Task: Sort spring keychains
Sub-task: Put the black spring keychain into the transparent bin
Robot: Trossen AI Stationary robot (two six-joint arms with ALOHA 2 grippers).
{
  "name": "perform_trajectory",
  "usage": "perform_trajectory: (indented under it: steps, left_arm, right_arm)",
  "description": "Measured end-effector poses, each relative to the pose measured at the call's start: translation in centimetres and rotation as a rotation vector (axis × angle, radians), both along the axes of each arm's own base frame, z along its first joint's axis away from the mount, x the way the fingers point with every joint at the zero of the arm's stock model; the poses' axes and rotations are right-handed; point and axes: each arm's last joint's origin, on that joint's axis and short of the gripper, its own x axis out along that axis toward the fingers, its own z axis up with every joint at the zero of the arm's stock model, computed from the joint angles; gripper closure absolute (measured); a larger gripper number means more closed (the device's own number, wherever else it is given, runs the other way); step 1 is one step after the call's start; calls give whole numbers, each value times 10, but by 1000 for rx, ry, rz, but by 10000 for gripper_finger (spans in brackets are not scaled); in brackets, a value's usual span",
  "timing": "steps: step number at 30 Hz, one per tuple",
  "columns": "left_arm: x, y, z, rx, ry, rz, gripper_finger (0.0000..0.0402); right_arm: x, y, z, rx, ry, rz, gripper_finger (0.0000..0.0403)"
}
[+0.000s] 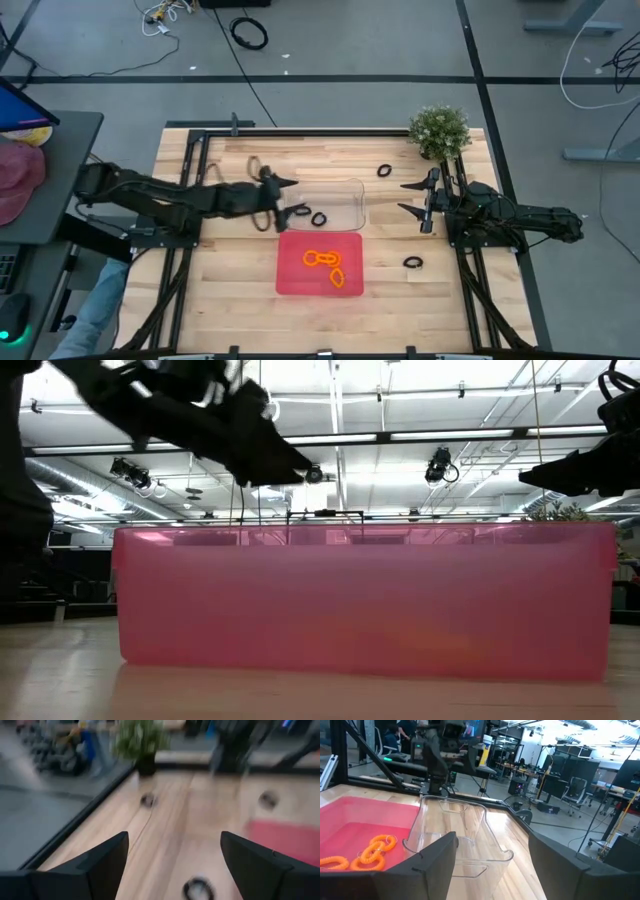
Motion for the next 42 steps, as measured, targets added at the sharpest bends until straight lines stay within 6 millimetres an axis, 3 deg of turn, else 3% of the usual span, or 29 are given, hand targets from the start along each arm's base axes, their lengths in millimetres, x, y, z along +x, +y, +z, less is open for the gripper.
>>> perform_trajectory:
  steps: [10,26,32,37,42]
  left_arm:
    - [-77,0,12,-46,-287,-37,81]
    - [-153,-2,-3,-35,-598,-100,81]
    - [-172,0,-8,-43,-598,-108,81]
    - [-171,-1,-9,-40,-598,-107,81]
    - [-167,0,-24,-26,-623,-82,81]
  right_arm:
    - [0,0,0,0,0,0,149]
    - [0,0,0,0,0,0,149]
    - [0,0,0,0,0,-1,149]
    - [0,0,0,0,0,0,149]
    - [0,0,0,0,0,0,149]
